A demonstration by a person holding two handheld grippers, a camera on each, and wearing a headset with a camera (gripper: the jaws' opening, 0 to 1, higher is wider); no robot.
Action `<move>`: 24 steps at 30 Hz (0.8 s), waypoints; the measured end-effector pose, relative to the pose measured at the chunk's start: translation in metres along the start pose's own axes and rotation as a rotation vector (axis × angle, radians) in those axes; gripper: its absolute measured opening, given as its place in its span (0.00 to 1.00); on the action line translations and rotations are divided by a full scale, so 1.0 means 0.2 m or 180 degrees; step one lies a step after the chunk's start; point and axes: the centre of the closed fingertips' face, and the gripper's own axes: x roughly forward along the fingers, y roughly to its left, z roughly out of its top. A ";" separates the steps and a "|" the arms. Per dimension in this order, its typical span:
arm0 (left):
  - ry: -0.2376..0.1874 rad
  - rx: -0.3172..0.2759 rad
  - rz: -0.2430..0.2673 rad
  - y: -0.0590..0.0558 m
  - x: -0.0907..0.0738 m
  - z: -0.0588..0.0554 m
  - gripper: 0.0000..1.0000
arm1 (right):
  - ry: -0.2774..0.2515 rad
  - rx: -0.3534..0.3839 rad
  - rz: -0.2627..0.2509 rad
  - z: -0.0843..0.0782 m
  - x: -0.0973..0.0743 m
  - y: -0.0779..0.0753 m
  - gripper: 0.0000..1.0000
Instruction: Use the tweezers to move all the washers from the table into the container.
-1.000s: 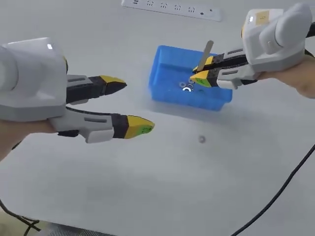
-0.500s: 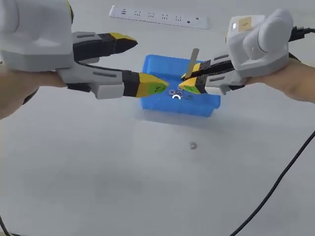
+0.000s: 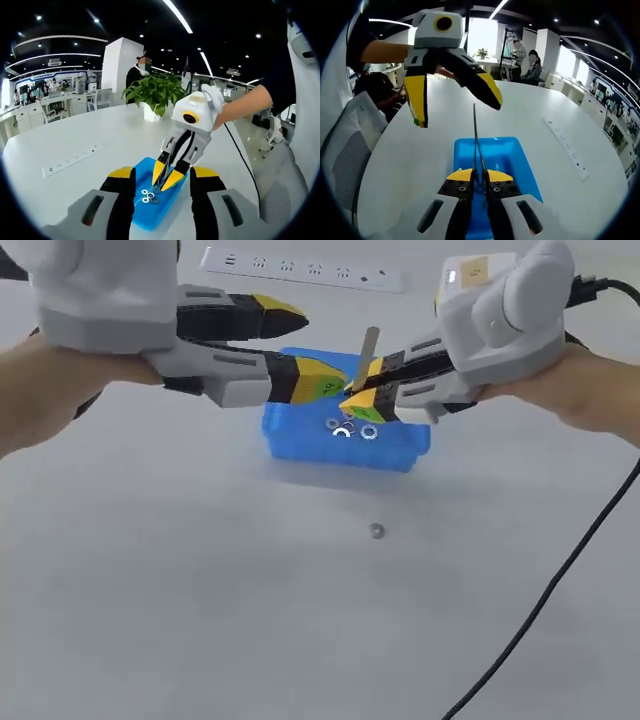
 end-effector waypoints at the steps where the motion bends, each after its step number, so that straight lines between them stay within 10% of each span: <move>1: 0.0014 0.0005 -0.0024 0.00 0.01 0.00 0.44 | -0.0005 -0.0006 0.0009 0.00 0.00 0.00 0.09; 24: 0.0357 0.0359 -0.0376 -0.03 0.14 -0.05 0.10 | 0.0104 -0.0162 0.0094 -0.05 0.04 -0.01 0.10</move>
